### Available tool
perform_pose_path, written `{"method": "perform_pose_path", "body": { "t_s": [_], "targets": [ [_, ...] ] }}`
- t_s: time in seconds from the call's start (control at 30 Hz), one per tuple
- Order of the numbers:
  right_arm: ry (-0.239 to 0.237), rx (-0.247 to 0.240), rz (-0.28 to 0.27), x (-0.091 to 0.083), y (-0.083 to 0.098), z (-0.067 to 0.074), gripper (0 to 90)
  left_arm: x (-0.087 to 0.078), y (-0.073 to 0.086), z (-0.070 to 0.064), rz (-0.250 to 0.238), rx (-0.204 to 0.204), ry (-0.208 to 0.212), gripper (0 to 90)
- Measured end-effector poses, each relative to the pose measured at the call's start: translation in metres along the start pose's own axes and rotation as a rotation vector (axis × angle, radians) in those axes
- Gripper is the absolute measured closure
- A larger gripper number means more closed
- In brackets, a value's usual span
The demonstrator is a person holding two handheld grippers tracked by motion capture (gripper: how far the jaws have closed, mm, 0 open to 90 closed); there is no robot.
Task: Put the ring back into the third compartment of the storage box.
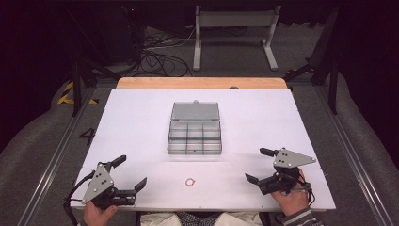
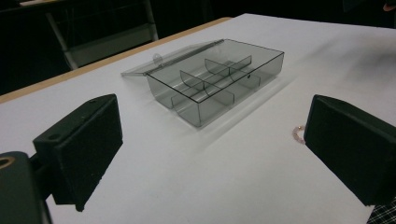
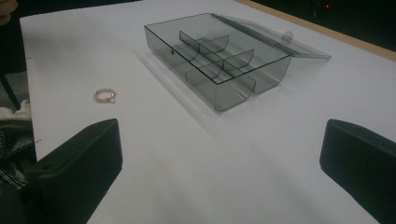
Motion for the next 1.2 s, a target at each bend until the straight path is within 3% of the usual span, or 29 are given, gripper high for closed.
{"method": "perform_pose_path", "body": {
  "t_s": [0.63,1.2],
  "targets": [
    [0.004,-0.017,0.005,0.0,-0.003,0.003,0.1,0.0,0.002,0.001,0.011,0.006,-0.001,5.1],
    [-0.042,-0.04,0.034,0.014,-0.02,0.014,0.6,0.001,0.002,0.0,0.017,0.016,-0.003,5.3]
  ]
}}
Point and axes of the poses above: each handheld gripper's, and its own axes: x roughly forward along the jaws, y roughly out of its underside, z roughly to its left, the point moved 8 cm from there along x, roughly forward along the jaws
